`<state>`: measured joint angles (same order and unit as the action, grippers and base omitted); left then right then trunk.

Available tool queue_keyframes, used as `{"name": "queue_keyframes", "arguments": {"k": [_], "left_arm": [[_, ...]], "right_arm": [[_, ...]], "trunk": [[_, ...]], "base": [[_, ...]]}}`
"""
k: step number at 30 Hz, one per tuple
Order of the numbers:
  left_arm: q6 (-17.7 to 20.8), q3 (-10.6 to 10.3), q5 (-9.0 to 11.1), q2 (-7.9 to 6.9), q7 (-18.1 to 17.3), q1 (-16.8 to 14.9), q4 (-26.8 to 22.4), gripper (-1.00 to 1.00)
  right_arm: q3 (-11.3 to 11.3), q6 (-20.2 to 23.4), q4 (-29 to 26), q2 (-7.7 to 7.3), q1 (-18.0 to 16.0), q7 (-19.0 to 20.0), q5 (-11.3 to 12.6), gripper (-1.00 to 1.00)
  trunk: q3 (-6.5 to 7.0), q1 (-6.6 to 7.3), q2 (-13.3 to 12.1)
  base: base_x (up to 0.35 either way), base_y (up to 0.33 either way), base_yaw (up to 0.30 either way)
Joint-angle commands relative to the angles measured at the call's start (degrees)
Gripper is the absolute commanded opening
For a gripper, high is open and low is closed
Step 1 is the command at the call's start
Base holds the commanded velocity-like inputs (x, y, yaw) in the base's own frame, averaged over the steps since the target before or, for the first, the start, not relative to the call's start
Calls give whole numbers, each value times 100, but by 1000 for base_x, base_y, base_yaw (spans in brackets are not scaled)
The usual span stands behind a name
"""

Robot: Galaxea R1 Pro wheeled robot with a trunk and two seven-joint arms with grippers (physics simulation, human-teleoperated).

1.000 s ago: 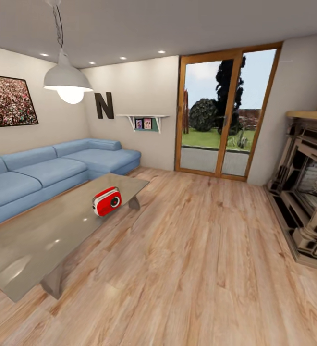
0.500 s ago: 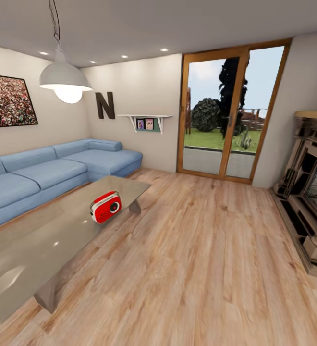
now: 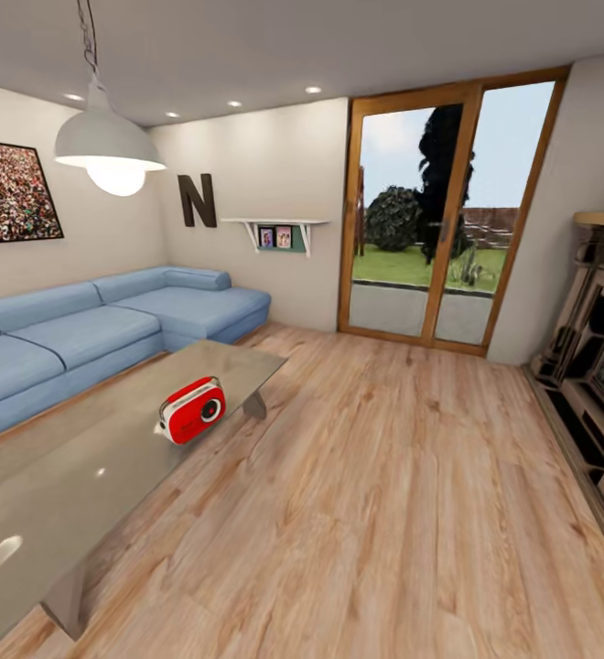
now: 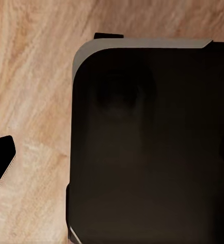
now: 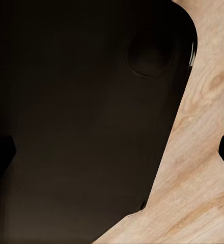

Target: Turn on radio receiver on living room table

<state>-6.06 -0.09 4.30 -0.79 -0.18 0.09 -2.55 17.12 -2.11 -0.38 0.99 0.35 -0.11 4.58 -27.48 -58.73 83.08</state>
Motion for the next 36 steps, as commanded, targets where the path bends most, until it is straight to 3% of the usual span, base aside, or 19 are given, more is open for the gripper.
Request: {"name": "queue_keyframes", "arguments": {"k": [1, 15, 36], "left_arm": [[0, 0, 0, 0, 0, 0, 0, 100], [0, 43, 283, -19, 0, 0, 0, 100], [-2, 45, 297, -18, 0, 0, 0, 100]], "right_arm": [[1, 0, -1, -2, 0, 1, 0, 100], [2, 0, 3, 6, 0, 2, -1, 100], [2, -17, 3, 15, 0, 2, -57, 100]], "trunk": [[0, 0, 0], [0, 0, 0], [0, 0, 0]], "base": [[326, 0, 0], [326, 0, 0], [326, 0, 0]]}}
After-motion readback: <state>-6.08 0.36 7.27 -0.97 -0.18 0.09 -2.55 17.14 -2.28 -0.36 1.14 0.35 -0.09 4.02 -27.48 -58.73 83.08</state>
